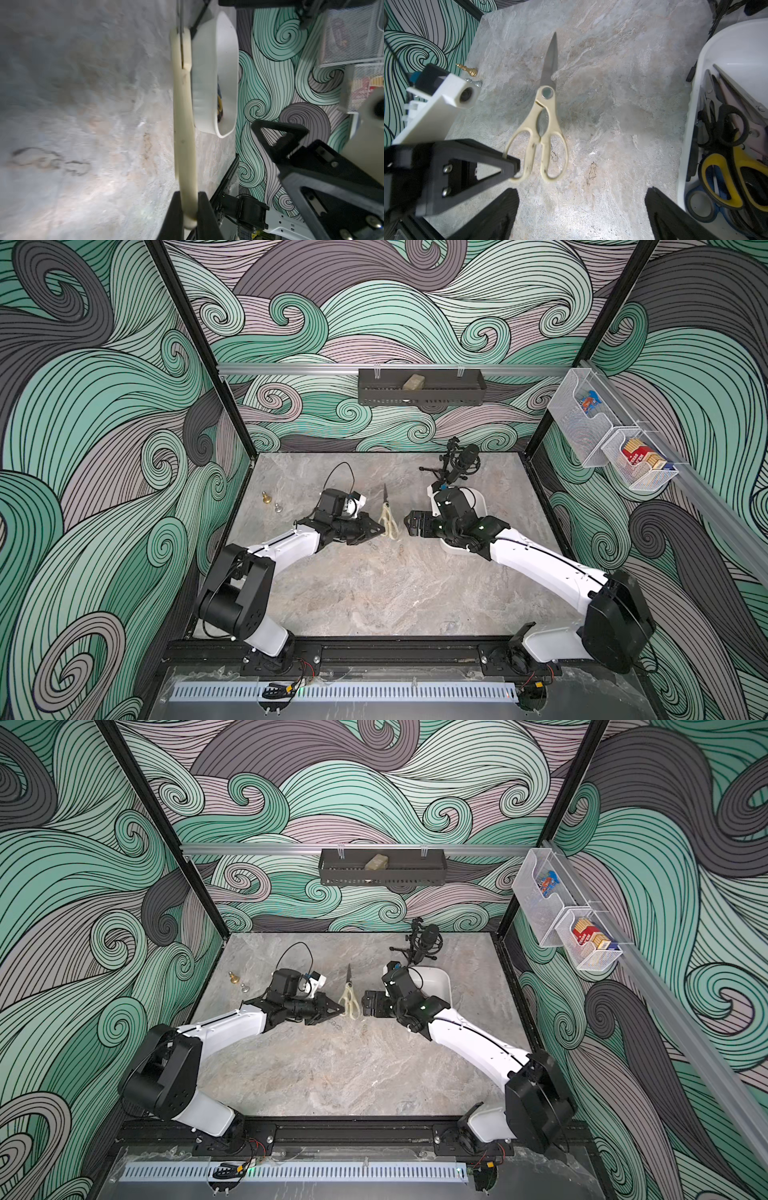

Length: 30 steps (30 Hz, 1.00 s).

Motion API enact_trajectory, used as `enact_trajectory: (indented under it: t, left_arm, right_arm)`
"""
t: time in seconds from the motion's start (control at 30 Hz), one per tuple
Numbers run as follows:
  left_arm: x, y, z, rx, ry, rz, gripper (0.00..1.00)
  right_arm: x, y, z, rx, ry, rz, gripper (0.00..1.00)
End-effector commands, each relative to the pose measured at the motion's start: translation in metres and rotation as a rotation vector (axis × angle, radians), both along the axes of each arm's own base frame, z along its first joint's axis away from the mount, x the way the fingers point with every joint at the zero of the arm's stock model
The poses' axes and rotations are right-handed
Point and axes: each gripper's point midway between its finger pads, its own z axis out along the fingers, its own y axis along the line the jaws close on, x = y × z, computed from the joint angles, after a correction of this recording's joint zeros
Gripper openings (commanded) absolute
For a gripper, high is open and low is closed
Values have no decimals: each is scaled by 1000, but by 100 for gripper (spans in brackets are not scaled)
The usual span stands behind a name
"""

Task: Take the scissors out of the storage box
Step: Pick up the scissors from the storage box, then place the scissors at the center of the board.

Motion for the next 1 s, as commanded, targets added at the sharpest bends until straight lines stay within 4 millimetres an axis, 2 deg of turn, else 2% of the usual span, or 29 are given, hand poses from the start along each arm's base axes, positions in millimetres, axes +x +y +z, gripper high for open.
enact_trajectory:
  t: [0.0,0.1,0.3,0.4,0.6,0.97]
  left_arm:
    - [28,36,2,49,-60,-12,0]
    - [53,67,-7,107,-48,0,0]
    - [95,116,-18,146,-23,68,0]
    - [112,143,-32,235,-11,100,0]
    - [123,145,-51,202,27,44,0]
    - [146,180,-90,282,110,90,0]
  right_arm:
    - [-3,-9,-1,4,-6,-10,100]
    - [-7,-12,-9,2,14,-4,100]
    - [-11,-10,-18,-2,39,33,100]
    - [-11,-9,-19,-2,45,49,100]
    - [-11,-6,-26,-5,66,81,100]
    - [-11,-3,-45,-32,116,107,100]
